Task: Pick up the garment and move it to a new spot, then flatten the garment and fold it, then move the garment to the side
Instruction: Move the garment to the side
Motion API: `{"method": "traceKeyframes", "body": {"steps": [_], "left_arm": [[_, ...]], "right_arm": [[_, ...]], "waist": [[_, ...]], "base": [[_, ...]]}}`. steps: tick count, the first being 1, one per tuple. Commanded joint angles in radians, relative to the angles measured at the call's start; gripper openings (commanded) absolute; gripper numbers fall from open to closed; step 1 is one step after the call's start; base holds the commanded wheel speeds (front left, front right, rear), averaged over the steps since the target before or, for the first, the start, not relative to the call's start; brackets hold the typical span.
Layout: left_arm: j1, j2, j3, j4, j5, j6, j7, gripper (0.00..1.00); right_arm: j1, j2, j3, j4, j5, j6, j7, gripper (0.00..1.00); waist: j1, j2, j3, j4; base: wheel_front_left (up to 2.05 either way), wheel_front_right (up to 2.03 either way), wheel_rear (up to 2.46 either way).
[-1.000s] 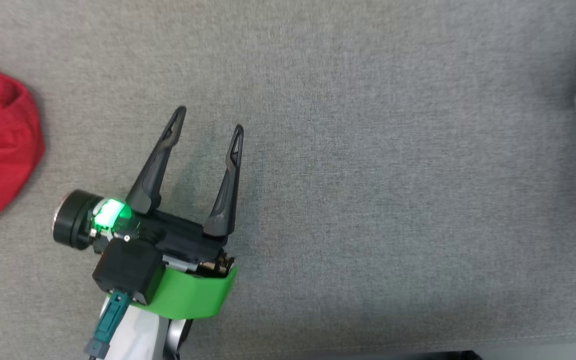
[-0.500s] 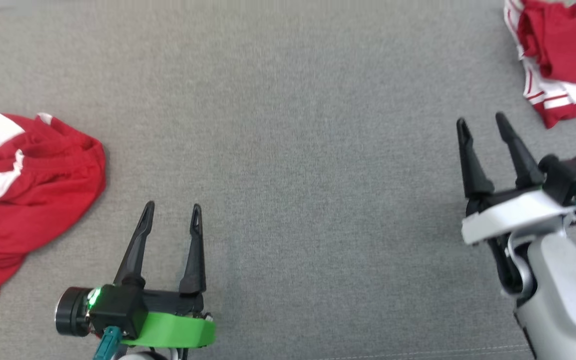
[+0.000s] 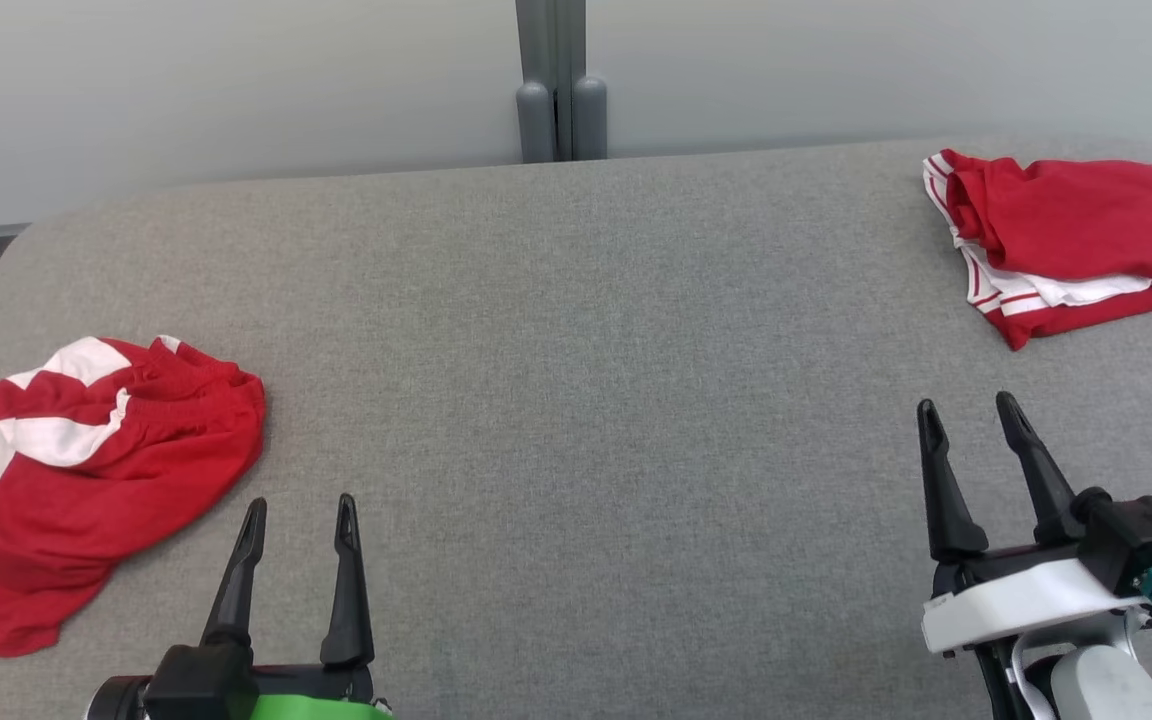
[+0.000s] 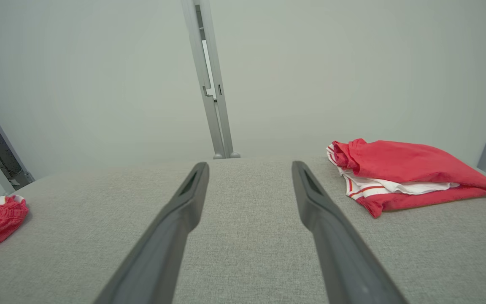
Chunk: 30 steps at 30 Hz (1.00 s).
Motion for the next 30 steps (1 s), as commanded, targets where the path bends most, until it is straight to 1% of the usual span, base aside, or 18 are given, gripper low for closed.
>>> {"method": "traceKeyframes", "body": {"steps": [1,7,13,18,30], "left_arm": [[0.021,0.000,0.005,-0.002,0.010,0.005,0.000,1.00],[0.053,0.000,0.018,-0.010,0.042,0.010,0.000,1.00],[0.071,0.000,0.014,-0.018,0.088,0.026,0.000,1.00],[0.082,0.000,0.015,-0.005,0.084,0.027,0.000,1.00],[0.092,0.000,0.017,0.039,0.055,0.005,0.000,1.00]], "right_arm": [[0.028,0.005,0.001,-0.007,-0.002,0.000,-0.002,1.00],[0.094,0.002,0.040,0.013,0.019,-0.001,-0.002,1.00],[0.132,0.004,0.054,0.022,0.006,0.000,-0.002,1.00],[0.145,0.014,0.054,0.028,0.005,0.000,-0.002,1.00],[0.150,0.023,0.048,0.035,0.004,0.000,-0.002,1.00]], "waist": [[0.0001,0.0000,-0.047,-0.004],[0.0001,0.0000,-0.075,-0.010],[0.0001,0.0000,-0.092,-0.006],[0.0001,0.0000,-0.103,-0.004],[0.0001,0.0000,-0.118,0.002]], "base": [[0.00,0.00,0.00],[0.00,0.00,0.00],[0.00,0.00,0.00],[0.00,0.00,0.00],[0.00,0.00,0.00]]}}
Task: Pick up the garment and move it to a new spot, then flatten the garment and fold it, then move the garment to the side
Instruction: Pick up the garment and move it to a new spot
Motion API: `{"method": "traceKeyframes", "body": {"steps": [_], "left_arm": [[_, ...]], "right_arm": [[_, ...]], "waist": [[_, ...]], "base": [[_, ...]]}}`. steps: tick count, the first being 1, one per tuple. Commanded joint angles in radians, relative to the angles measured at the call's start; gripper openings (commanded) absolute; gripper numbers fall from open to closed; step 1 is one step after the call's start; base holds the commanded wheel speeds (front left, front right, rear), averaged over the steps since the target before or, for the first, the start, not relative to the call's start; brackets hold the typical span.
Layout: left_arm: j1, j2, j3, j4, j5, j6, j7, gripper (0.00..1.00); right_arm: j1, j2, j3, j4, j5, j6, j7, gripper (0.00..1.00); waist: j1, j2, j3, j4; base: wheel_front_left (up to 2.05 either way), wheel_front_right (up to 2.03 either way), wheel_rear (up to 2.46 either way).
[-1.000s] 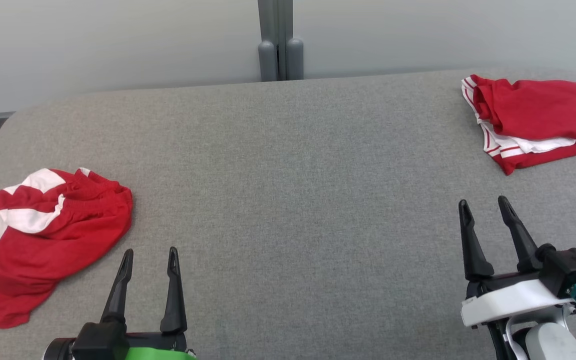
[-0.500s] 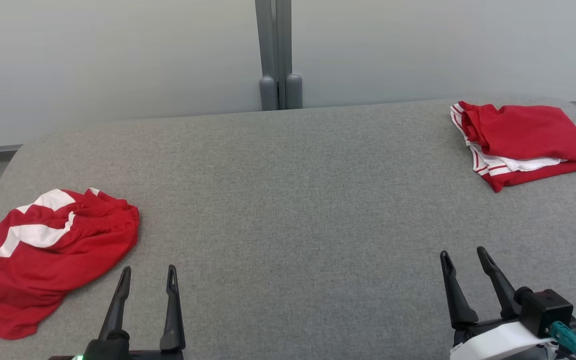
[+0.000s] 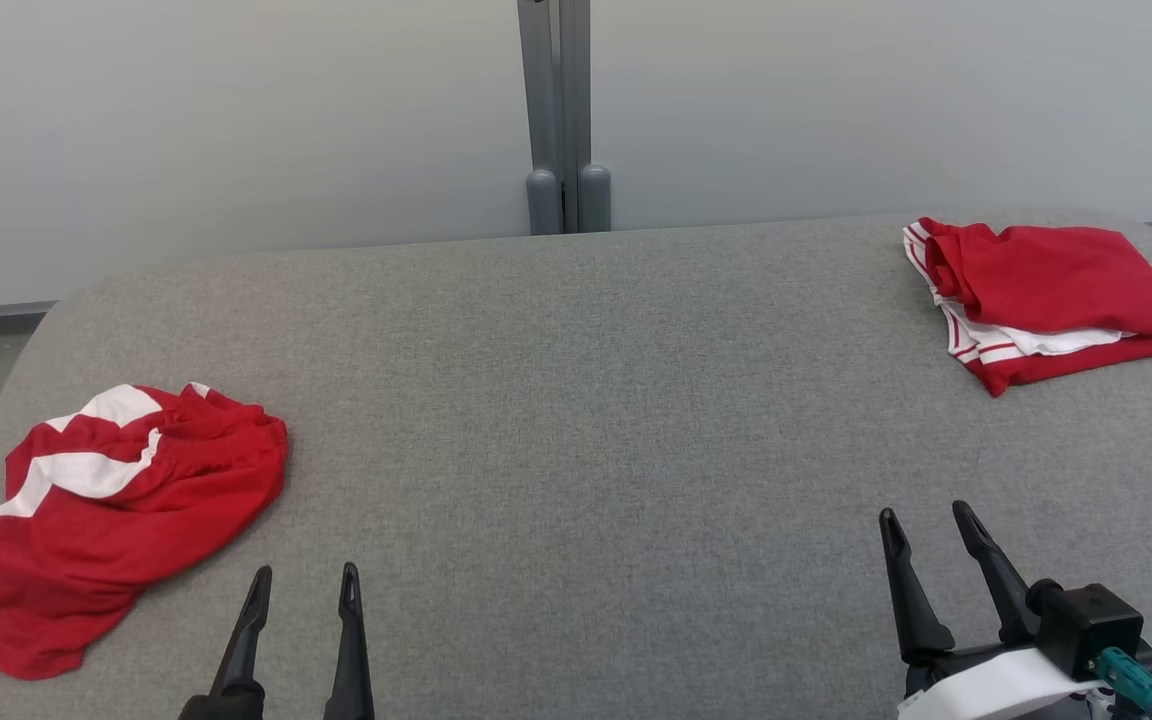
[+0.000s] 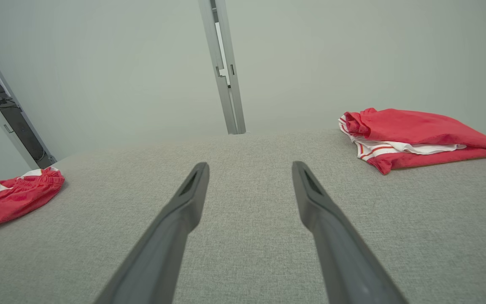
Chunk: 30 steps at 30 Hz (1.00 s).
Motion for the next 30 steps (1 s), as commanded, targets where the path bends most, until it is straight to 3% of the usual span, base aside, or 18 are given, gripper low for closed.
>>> {"method": "traceKeyframes", "body": {"steps": [1,30], "left_arm": [[0.007,0.001,0.003,0.002,-0.003,-0.003,0.000,1.00],[-0.008,0.001,0.005,0.008,-0.009,0.014,0.000,1.00]], "right_arm": [[0.014,0.003,-0.002,0.004,0.002,0.000,-0.002,1.00],[0.005,-0.009,0.012,0.022,0.007,0.000,-0.002,1.00]], "waist": [[0.0001,0.0000,0.000,0.000],[0.0001,0.0000,0.004,0.000]], "base": [[0.00,0.00,0.00],[0.00,0.00,0.00]]}}
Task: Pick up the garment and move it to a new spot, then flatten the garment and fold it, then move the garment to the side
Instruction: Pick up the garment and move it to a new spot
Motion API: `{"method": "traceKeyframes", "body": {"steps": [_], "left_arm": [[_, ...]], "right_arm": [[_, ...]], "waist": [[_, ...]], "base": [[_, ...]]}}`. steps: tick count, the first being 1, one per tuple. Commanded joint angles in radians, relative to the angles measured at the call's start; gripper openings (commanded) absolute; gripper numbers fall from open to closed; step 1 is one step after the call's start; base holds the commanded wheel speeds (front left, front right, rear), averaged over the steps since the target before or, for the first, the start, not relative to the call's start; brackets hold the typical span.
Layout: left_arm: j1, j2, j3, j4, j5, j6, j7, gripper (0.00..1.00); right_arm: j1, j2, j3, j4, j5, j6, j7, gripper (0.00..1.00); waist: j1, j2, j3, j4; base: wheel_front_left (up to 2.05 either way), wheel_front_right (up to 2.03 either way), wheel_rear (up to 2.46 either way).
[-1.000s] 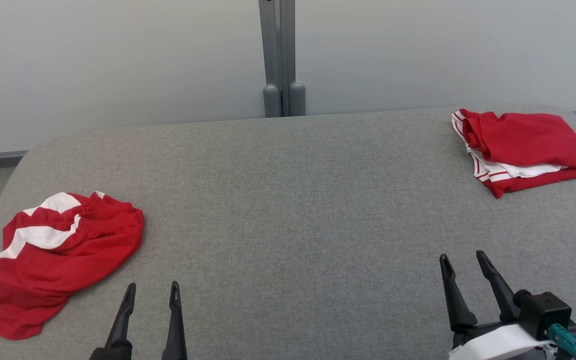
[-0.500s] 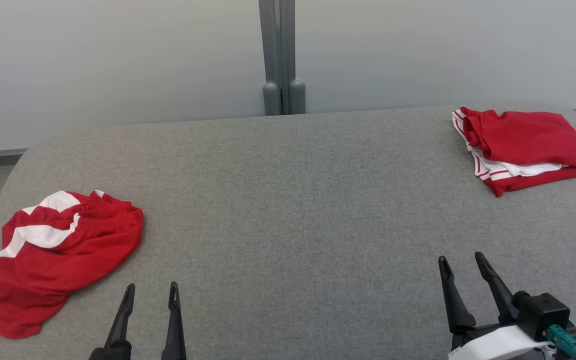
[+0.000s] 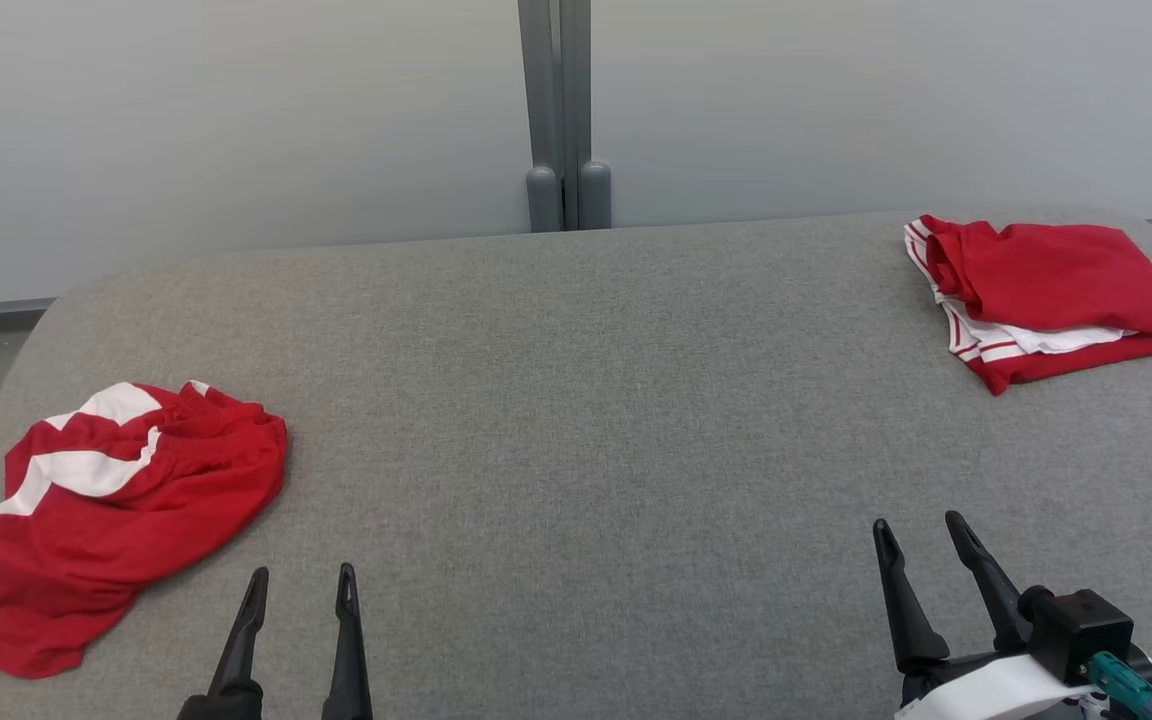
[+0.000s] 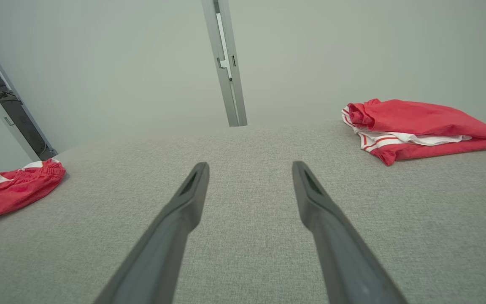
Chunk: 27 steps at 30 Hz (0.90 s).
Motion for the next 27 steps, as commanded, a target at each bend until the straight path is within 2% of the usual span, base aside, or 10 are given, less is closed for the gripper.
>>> {"method": "traceKeyframes", "body": {"steps": [1,13,27], "left_arm": [[-0.005,0.001,0.003,-0.001,-0.007,0.005,0.000,1.00],[-0.014,0.001,0.000,0.007,-0.004,0.008,0.000,1.00],[0.006,0.001,0.001,-0.006,-0.001,0.020,0.000,1.00]], "right_arm": [[0.003,-0.004,0.000,0.006,0.004,0.000,-0.002,1.00],[0.009,-0.002,0.001,0.007,0.004,0.000,-0.002,1.00],[0.026,0.005,0.007,0.012,0.002,0.000,-0.002,1.00]], "waist": [[0.0000,-0.0001,-0.001,0.000],[0.0000,-0.0001,0.001,0.028],[0.0000,-0.0001,-0.011,0.206]], "base": [[0.00,0.00,0.00],[0.00,0.00,0.00],[0.00,0.00,0.00]]}}
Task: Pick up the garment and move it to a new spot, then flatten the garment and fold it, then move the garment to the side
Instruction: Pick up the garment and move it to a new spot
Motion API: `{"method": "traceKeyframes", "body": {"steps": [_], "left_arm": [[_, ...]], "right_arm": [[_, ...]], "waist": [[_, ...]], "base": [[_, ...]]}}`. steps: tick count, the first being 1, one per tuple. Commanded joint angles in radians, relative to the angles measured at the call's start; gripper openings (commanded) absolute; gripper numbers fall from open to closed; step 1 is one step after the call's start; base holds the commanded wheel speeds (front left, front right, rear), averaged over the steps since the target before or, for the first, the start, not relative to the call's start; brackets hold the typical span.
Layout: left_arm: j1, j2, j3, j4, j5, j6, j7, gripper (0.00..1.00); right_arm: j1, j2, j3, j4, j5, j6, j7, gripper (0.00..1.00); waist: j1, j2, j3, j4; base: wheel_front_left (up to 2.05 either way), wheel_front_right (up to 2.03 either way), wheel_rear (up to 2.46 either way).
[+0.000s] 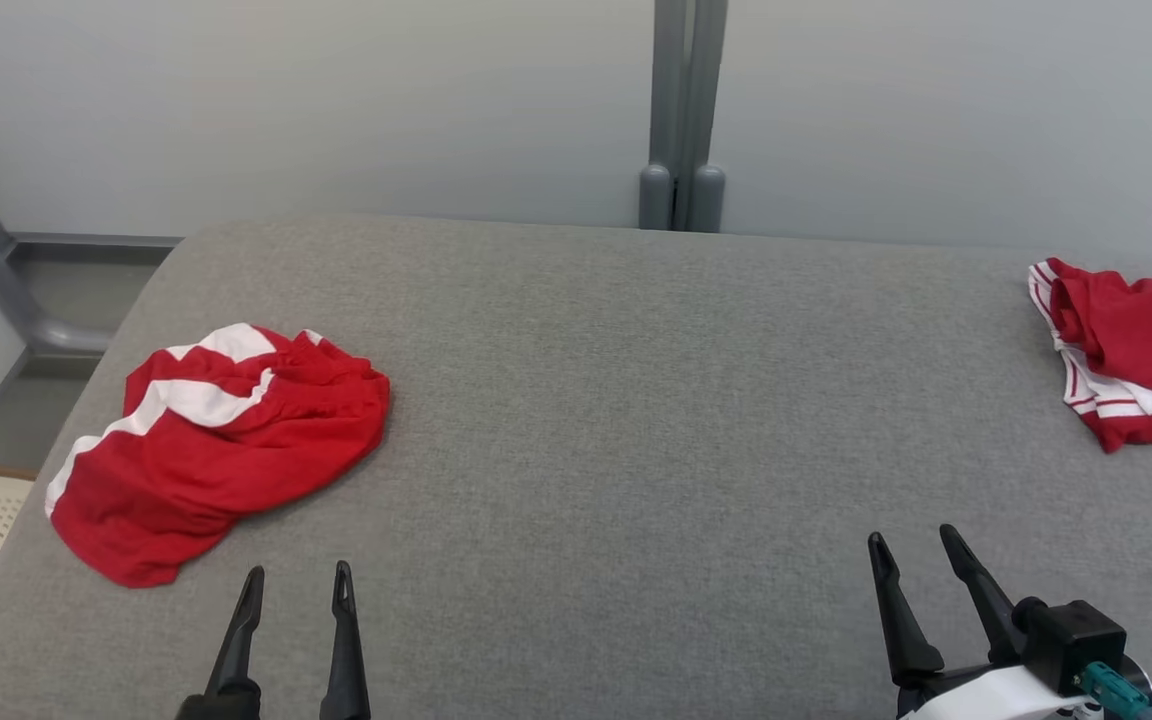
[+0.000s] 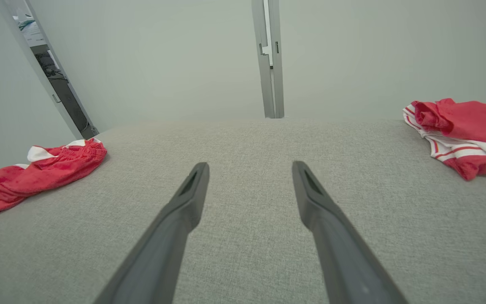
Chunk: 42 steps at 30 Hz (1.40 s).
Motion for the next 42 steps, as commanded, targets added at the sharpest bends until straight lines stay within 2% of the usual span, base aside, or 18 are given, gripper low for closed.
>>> {"method": "traceKeyframes", "body": {"steps": [1,10,18,33,42], "left_arm": [[0.010,0.001,0.005,-0.004,0.000,0.005,0.000,1.00],[0.029,0.001,0.011,-0.009,0.006,0.003,0.000,1.00],[0.033,0.001,0.021,-0.011,0.015,-0.006,0.000,1.00],[0.038,0.001,0.027,-0.012,0.027,-0.013,0.000,1.00],[0.013,0.001,0.030,-0.019,0.025,-0.008,0.000,1.00]], "right_arm": [[0.013,0.001,0.004,0.001,-0.001,-0.001,-0.002,1.00],[0.017,0.002,0.016,0.003,0.003,-0.001,-0.002,1.00],[0.022,0.007,0.022,0.006,0.005,-0.001,-0.002,1.00],[0.020,0.012,0.027,0.007,0.008,-0.001,-0.002,1.00],[0.007,0.002,0.033,-0.004,0.004,-0.001,-0.002,1.00]], "waist": [[0.0000,0.0000,-0.009,0.063],[0.0000,0.0000,-0.016,0.171],[0.0000,0.0000,-0.022,0.228],[0.0000,0.0000,-0.015,0.271],[0.0000,0.0000,0.031,0.262]], "base": [[0.00,0.00,0.00],[0.00,0.00,0.00],[0.00,0.00,0.00],[0.00,0.00,0.00],[0.00,0.00,0.00]]}}
